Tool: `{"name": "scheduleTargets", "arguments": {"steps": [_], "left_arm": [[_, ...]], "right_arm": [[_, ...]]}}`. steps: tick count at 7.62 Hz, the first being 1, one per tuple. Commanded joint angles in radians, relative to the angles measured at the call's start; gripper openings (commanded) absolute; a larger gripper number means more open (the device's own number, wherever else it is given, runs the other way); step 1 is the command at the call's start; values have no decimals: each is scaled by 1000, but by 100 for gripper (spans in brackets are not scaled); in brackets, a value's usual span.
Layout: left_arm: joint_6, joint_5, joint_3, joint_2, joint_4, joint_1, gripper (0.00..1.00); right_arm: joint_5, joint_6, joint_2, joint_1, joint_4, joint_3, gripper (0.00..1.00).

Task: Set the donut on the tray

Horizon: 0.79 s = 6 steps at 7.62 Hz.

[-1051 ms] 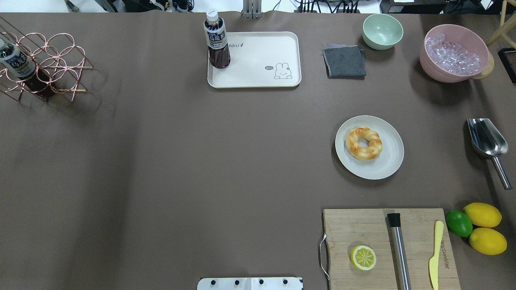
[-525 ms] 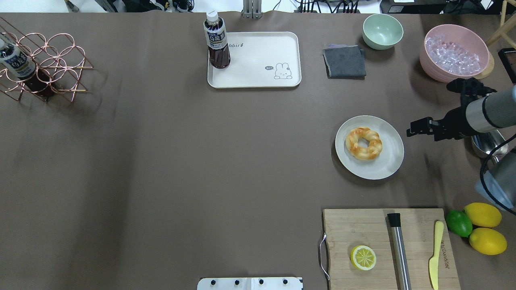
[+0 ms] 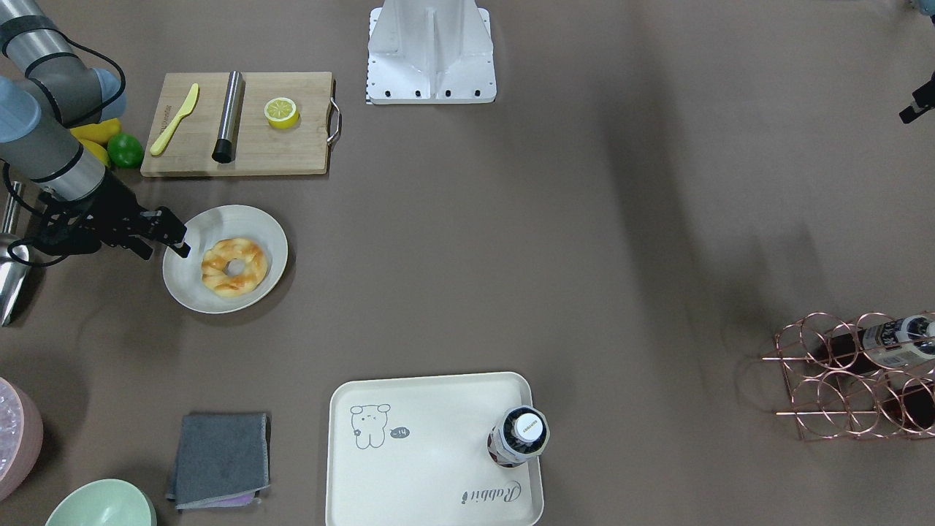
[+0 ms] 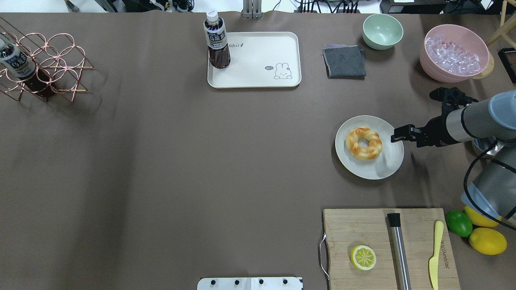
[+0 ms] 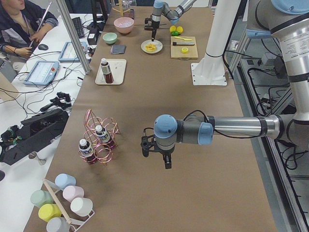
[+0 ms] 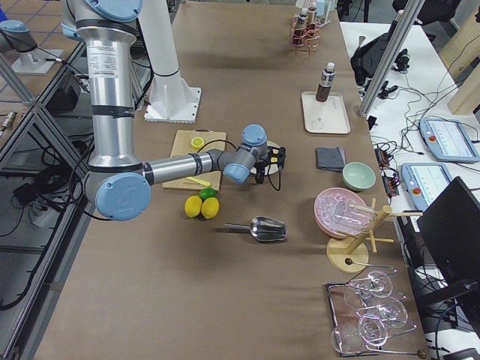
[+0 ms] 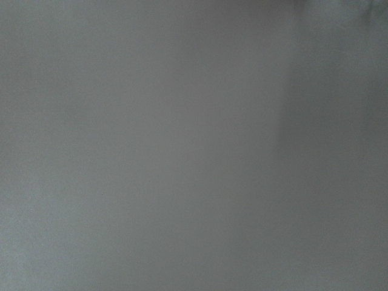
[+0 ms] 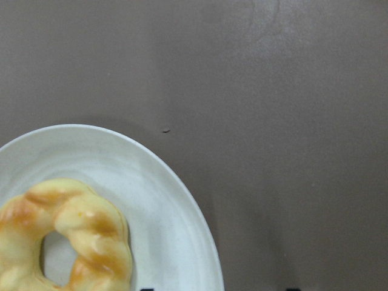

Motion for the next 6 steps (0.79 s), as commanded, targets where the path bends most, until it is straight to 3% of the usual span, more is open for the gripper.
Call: {"name": "scheduleTargets", "arguments": {"steps": [1,2,6], "left_arm": [[0,0,0,0,0,0,99],[0,0,0,0,0,1,99],[0,0,0,0,0,2,99]], "right_arm": [[-10,77,-16,-14,21,6,28],[-10,109,-11,-16,21,14,0],[0,114,-3,-16,16,67,0]]}}
